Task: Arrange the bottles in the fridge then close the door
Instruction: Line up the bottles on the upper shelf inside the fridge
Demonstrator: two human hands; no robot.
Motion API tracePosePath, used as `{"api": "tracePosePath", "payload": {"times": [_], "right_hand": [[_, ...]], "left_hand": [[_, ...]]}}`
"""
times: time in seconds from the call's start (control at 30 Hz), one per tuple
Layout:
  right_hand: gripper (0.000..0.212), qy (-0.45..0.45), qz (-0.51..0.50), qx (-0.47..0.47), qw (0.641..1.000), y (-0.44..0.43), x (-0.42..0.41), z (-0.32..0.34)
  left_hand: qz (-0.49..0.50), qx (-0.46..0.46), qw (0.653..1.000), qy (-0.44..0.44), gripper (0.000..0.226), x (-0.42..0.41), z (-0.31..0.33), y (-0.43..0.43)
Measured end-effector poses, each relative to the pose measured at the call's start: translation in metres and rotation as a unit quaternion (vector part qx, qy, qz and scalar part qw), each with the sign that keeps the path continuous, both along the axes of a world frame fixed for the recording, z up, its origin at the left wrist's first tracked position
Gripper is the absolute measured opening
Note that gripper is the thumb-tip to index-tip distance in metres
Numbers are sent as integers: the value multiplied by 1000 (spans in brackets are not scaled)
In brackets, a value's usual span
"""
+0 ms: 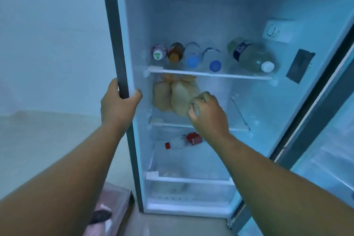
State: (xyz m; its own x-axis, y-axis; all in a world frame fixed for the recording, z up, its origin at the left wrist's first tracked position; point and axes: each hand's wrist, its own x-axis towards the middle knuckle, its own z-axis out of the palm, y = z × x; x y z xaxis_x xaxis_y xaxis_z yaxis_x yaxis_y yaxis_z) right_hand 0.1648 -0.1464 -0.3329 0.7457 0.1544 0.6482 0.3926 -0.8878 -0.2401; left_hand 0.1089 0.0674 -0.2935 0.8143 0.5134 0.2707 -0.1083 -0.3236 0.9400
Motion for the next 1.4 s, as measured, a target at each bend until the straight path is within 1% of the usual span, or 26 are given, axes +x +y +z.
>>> {"api": "tracePosePath", "payload": {"times": [0.1,0.2,0.27,0.3,0.37,0.4,0.43,0.47,0.53,0.6,0.67,0.73,0.8,0.9,0.93,1.0,1.03,1.07,1.1,1.2,1.33,1.37,1.4], "right_hand": [[20,93,-15,-51,994,-2,-3,-68],[20,185,-5,-32,982,-2,3,-115],[25,232,-15,-28,972,-1,12,-145],[30,272,-31,-42,961,0,19,-160],[44,373,-72,-99,920,1,30,-186],[51,405,-85,-128,901,3,36,-197],[55,416,-91,-144,893,5,42,-206],[58,409,-90,-147,896,9,50,-213],[64,393,-90,-115,908,16,71,-228],[74,389,-95,-92,912,22,98,-242],[82,382,-94,-104,913,31,124,-257],[81,374,-107,-114,914,35,142,-265],[77,379,-128,-100,911,38,154,-266],[65,399,-108,-116,903,48,164,-269],[67,402,-105,-104,904,52,162,-268],[77,388,-121,-65,911,55,159,-272],[84,379,-119,-69,915,54,158,-272],[89,378,-113,-95,914,52,152,-270],[87,371,-99,-133,914,48,144,-265],[63,332,-78,-152,928,39,121,-257],[45,276,-45,-214,936,32,106,-260],[48,277,-49,-207,937,31,105,-263],[61,287,-68,-197,935,30,105,-265]], "left_hand": [[-5,-18,998,62,22,-2,-82,3],[-15,-31,995,98,26,0,-142,4],[-18,-38,993,113,29,4,-171,7],[-20,-39,992,120,31,5,-182,9],[-26,-24,990,135,36,6,-206,12],[-28,-17,989,141,38,5,-217,13],[-31,-9,988,149,40,3,-227,14],[-32,0,987,155,42,2,-236,15],[-26,30,986,163,43,1,-253,15],[-15,52,984,168,43,4,-267,16],[-8,60,983,172,39,10,-279,20],[-9,68,983,168,34,13,-286,22],[-5,80,984,157,30,13,-289,22],[1,90,985,146,26,14,-293,22],[3,91,985,144,26,15,-293,22],[1,93,985,144,26,15,-295,23],[0,92,985,145,26,14,-295,23],[-3,90,985,146,25,14,-295,24],[-4,89,985,146,24,13,-294,24],[-12,81,986,146,24,12,-292,24],[-19,58,987,146,20,11,-290,24],[-20,54,988,146,22,11,-289,24],[-22,52,988,146,22,11,-289,24]]}}
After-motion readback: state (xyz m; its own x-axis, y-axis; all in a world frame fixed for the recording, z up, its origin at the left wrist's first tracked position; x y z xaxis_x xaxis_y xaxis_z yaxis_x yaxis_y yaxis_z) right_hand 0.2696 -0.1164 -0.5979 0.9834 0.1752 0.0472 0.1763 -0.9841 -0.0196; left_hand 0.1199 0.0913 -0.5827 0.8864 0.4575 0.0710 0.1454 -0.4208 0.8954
